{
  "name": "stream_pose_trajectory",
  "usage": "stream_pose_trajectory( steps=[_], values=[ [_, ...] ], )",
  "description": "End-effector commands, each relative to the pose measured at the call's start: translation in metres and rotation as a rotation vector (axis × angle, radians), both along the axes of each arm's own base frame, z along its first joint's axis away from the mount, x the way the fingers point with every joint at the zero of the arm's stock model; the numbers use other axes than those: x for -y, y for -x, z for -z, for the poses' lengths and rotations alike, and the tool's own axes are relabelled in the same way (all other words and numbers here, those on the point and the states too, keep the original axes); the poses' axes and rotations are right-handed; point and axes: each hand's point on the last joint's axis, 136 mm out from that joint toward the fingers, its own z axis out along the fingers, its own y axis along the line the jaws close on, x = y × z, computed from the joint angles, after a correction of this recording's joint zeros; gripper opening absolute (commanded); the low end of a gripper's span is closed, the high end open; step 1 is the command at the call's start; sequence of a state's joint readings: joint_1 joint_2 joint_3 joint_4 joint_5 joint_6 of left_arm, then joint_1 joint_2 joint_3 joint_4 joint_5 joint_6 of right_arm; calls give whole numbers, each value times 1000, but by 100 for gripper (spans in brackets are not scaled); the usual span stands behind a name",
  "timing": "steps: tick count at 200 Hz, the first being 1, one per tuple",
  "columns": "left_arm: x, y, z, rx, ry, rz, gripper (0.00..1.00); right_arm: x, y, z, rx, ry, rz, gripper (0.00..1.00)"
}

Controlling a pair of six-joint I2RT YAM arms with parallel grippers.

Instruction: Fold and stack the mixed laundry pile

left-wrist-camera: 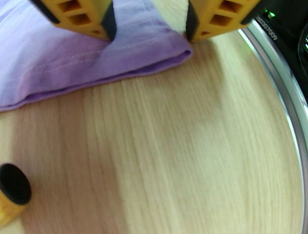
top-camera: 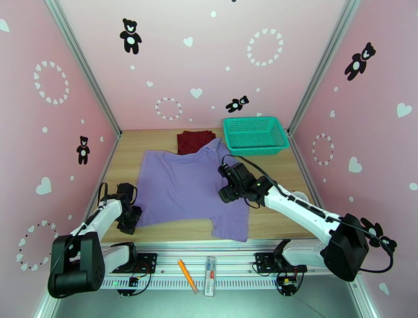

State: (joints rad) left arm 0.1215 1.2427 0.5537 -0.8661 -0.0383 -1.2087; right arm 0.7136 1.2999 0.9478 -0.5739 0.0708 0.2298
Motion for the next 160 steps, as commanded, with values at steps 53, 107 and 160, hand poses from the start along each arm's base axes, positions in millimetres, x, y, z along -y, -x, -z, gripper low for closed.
stream_pose_trajectory(
  steps=[53, 107, 160],
  values=[
    [-21, -30, 6, -2, -91, 84, 0, 53, 62, 41, -204, 83, 203, 73],
    [-44, -62, -28, 35, -184, 168, 0, 45, 105, 60, -226, 140, 121, 71],
    [-65, -102, -33, 73, -191, 195, 0, 5, 144, 72, -248, 221, -172, 64]
  ],
)
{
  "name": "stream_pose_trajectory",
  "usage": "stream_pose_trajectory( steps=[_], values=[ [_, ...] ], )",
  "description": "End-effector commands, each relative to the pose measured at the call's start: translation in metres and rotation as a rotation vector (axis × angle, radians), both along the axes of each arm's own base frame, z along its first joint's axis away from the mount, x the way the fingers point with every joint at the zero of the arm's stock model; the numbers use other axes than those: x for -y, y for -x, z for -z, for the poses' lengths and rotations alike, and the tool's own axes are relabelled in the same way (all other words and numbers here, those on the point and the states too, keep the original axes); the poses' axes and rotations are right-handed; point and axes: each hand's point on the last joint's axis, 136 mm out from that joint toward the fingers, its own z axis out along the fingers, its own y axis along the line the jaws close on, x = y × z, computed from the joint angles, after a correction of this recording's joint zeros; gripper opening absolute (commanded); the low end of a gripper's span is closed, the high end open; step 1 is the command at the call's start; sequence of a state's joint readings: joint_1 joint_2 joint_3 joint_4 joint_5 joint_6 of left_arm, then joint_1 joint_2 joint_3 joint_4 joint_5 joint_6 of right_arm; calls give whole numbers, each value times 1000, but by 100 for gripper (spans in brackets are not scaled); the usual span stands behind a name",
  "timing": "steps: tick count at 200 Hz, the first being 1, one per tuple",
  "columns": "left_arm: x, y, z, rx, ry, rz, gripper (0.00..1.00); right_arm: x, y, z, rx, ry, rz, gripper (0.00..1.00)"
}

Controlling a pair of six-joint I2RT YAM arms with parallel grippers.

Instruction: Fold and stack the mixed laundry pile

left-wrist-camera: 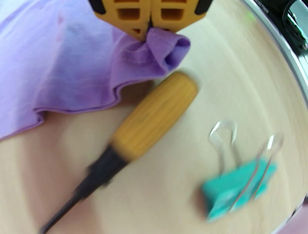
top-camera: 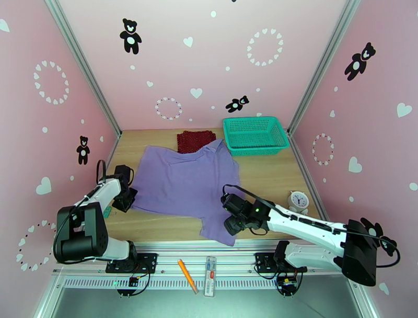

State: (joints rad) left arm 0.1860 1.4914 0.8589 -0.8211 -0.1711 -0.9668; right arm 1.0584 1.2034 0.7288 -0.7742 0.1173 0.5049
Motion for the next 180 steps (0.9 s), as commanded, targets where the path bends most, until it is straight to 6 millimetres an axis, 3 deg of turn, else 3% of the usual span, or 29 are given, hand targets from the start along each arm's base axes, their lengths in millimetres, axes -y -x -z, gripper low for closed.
stream_pose_trajectory(
  steps=[1, 39, 119, 180],
  values=[
    [-14, -16, -3, 22, -32, 30, 0, -13, 16, 4, -20, 25, -106, 64],
    [-14, -27, 2, 39, -11, 52, 0, -30, 41, 14, 8, 121, -278, 63],
    [-9, -39, 3, 66, 25, 71, 0, -68, 37, 42, 33, 213, -339, 52],
    [-9, -37, 2, 61, 21, 75, 0, -83, 49, 55, 24, 209, -321, 58]
  ],
)
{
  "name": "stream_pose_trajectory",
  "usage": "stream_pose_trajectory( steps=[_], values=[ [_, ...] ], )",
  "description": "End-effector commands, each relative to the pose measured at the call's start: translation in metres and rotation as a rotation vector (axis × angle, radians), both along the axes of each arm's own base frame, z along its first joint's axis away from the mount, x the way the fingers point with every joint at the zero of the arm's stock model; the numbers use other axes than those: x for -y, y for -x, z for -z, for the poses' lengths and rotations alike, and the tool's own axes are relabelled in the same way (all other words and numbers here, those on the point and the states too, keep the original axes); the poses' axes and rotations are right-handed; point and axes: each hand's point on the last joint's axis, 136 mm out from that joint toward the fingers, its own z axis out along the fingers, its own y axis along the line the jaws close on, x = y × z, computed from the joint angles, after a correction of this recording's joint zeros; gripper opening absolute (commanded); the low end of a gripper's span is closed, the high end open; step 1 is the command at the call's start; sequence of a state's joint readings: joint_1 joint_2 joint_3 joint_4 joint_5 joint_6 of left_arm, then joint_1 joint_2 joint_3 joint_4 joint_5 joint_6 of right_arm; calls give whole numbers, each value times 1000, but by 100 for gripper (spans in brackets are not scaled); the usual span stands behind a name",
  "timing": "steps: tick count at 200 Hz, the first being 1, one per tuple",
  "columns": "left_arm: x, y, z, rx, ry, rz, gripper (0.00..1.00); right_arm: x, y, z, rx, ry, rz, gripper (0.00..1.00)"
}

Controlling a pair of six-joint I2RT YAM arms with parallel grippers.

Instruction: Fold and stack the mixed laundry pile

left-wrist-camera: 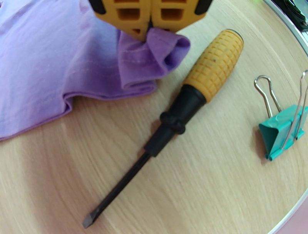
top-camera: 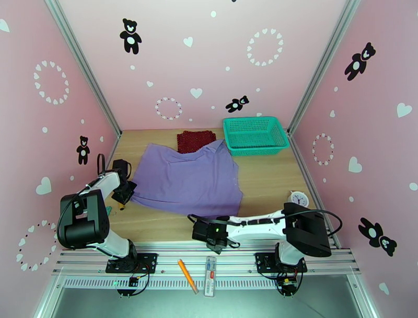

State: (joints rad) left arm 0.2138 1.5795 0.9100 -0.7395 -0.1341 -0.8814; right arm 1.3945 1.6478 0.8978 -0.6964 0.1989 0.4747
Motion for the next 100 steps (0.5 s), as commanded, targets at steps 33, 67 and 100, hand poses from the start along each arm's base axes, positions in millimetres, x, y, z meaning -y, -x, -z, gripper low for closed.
stream_pose_trajectory(
  steps=[33, 67, 100],
  values=[
    [-2, -6, -5, 18, -2, 17, 0, -12, -4, 7, 38, 4, 64, 58],
    [-3, -6, -7, 16, -6, 21, 0, -3, -13, 6, 99, 50, 112, 46],
    [-2, -6, -9, 24, -1, 24, 0, 0, -17, 0, 124, 49, 138, 23]
  ],
)
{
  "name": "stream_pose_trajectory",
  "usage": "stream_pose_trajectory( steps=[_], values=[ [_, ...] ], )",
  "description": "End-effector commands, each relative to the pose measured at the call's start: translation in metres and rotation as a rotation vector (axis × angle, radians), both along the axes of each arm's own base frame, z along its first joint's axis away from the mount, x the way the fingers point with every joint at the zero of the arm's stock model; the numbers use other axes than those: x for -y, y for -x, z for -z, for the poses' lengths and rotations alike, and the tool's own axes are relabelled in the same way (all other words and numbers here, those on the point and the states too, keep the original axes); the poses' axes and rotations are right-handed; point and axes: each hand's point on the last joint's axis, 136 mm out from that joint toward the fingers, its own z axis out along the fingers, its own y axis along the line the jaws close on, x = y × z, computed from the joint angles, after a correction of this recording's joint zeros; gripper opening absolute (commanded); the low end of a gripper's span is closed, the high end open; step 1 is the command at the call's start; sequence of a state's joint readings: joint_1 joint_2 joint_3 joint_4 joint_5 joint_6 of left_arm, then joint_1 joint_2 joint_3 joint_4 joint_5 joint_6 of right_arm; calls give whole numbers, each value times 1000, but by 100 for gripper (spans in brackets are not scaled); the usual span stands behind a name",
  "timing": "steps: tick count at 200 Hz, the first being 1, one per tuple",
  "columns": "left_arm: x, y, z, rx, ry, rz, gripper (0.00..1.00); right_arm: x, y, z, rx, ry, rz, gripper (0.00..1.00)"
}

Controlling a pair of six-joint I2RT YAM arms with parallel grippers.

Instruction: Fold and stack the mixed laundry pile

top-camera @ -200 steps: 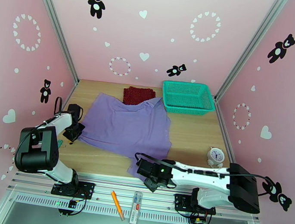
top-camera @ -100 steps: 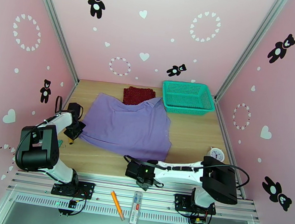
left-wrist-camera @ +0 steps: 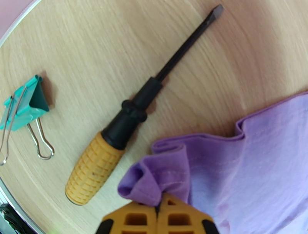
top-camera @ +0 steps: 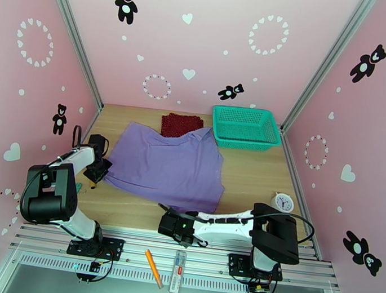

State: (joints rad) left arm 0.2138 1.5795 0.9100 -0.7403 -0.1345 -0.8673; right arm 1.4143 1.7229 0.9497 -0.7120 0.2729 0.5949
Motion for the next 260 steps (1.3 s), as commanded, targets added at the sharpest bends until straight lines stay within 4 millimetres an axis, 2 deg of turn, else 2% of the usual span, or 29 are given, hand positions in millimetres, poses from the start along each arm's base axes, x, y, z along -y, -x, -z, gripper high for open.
stream_pose_trajectory(
  steps=[1, 23, 33, 79, 101, 133, 173, 205, 260],
  values=[
    [-2, -6, -9, 27, 1, 11, 0, 7, -9, -5, 56, 29, 40, 22],
    [-1, -6, -16, 39, 0, 22, 0, 10, -13, -23, 80, 30, 36, 10],
    [0, -5, -20, 44, 1, 31, 0, 11, -15, -35, 96, 27, 27, 0],
    [10, -4, -44, 63, 38, 133, 0, 19, -28, -99, 164, 4, -36, 0],
    [14, -2, -54, 61, 48, 181, 0, 28, -49, -122, 198, -3, -29, 0],
    [17, -11, -67, 75, 61, 225, 0, 36, -92, -147, 252, -7, -9, 0],
    [15, -32, -68, 70, 76, 256, 0, 35, -150, -161, 297, 29, -16, 0],
    [11, -51, -62, 49, 83, 271, 0, 35, -193, -160, 315, 85, -23, 0],
    [4, -75, -31, -22, 97, 286, 0, 27, -249, -136, 283, 123, -37, 0]
  ],
)
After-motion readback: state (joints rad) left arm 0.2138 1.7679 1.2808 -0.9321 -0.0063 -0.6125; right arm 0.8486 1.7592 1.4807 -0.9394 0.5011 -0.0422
